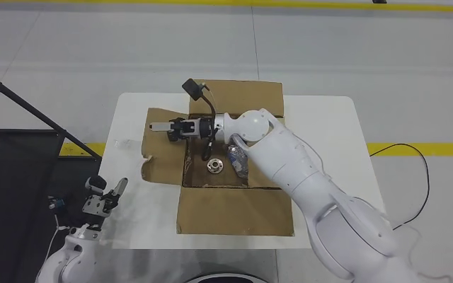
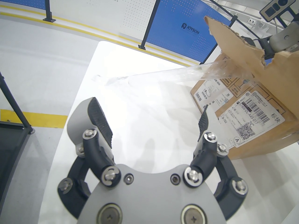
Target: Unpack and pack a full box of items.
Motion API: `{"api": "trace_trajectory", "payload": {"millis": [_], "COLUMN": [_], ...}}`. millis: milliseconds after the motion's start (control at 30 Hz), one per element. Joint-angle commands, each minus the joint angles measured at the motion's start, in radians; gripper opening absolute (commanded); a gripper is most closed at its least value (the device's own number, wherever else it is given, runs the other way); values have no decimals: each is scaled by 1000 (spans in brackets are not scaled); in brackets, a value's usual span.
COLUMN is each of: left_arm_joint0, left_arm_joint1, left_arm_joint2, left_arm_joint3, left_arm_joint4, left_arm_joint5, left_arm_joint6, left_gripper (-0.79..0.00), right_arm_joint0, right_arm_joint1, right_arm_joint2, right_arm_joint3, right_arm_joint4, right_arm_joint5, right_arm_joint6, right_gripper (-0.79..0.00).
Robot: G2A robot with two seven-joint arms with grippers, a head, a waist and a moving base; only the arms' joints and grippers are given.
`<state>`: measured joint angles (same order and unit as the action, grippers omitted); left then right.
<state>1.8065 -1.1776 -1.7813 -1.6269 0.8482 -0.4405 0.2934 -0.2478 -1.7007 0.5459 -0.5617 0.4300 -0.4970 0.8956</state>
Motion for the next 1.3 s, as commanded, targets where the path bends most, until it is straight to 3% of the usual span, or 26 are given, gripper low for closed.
{"api": "trace_trajectory", "payload": {"millis": [0, 833, 1067, 1267], "left_arm_joint0": [-3, -19, 18, 67], "left_arm_joint1": [0, -5, -3, 0], "left_arm_joint2": [0, 1, -36, -96], "left_arm_joint3": [1, -20, -95, -212], "left_arm_joint4": [1, 8, -12, -37], "left_arm_joint5": [-3, -28, -62, -82], "left_arm_joint6": [-6, -44, -58, -86], "left_gripper": [0, 0, 0, 0], "right_arm_joint0": [-1, 0, -8, -52], "right_arm_joint1": [-5, -30, 2, 62], "right_arm_joint2": [1, 72, 124, 201], "right_arm_joint3": [8, 70, 39, -70], "right_arm_joint4": [-5, -44, -53, -52], "right_arm_joint5": [2, -47, -173, -231], "right_arm_joint6": [4, 46, 128, 197], "right_gripper": [0, 0, 0, 0]}}
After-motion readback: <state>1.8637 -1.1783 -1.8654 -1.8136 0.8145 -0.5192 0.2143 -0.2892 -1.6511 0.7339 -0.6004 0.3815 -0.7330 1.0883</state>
